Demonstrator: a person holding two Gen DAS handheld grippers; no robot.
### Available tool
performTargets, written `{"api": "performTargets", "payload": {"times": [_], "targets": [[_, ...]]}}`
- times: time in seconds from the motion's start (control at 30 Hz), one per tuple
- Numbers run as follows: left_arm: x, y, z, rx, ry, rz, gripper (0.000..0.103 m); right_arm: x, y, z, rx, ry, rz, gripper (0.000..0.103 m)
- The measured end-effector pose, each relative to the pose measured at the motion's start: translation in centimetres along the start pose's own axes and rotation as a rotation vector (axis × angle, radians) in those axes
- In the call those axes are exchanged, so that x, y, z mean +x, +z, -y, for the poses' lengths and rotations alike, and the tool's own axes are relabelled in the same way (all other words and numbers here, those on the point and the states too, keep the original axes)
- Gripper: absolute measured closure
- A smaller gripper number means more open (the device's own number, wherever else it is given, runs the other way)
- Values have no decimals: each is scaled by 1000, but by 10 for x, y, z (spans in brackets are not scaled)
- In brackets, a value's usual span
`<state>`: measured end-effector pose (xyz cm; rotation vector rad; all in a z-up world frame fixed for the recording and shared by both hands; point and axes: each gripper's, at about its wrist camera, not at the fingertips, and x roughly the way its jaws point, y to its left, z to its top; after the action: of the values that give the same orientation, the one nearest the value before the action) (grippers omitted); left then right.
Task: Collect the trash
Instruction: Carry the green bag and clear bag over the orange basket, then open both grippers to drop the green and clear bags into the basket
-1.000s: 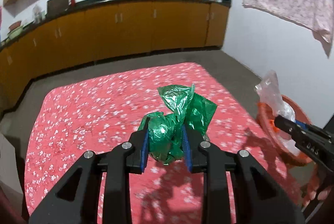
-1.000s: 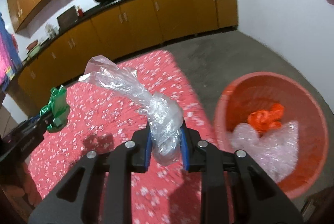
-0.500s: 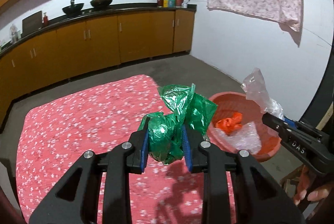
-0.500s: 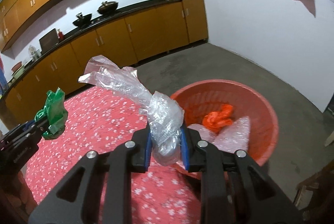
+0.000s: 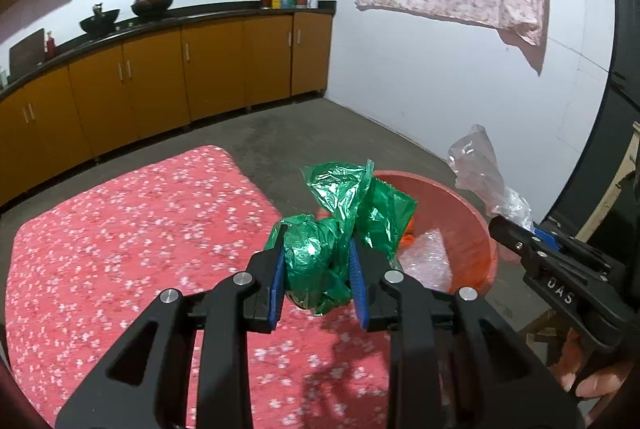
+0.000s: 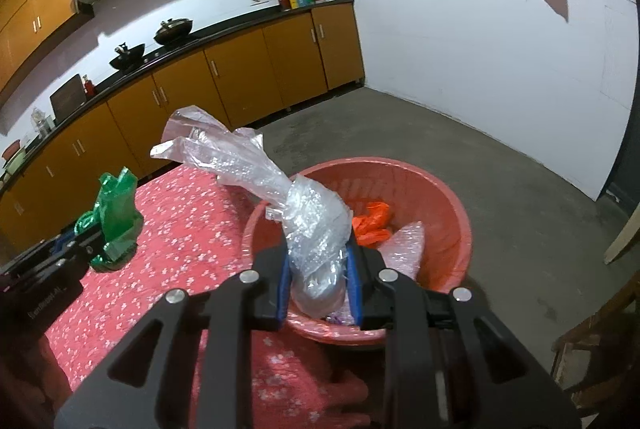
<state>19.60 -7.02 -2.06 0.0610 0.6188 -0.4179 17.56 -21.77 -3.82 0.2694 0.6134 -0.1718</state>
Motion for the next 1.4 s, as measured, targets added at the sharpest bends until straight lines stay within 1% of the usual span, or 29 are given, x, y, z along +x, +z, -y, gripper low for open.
{"api": "performTargets", "payload": {"times": [0.27, 0.4, 0.67, 0.83, 1.0, 1.17, 1.3, 1.4], "targets": [[21, 2, 19, 12, -51, -29, 75, 4, 5, 23, 32, -25, 2, 79], [29, 2, 24, 10, -79, -39, 75, 8, 7, 27, 48, -34, 1, 79], [52, 5, 38, 17, -123, -64, 75, 26, 10, 38, 75, -46, -17, 79], [74, 8, 48, 27, -144, -87, 75, 43, 12, 41, 112, -36, -31, 79], [96, 11, 56, 43, -157, -113, 73, 57, 17, 44, 121, -32, -35, 79], [114, 13, 58, 35, -165, -132, 70, 67, 18, 51, 144, -22, -36, 75], [123, 13, 58, 31, -160, -143, 65, 71, 17, 58, 158, -22, -38, 73], [127, 12, 55, 21, -161, -151, 63, 75, 14, 63, 175, -21, -48, 68]]}}
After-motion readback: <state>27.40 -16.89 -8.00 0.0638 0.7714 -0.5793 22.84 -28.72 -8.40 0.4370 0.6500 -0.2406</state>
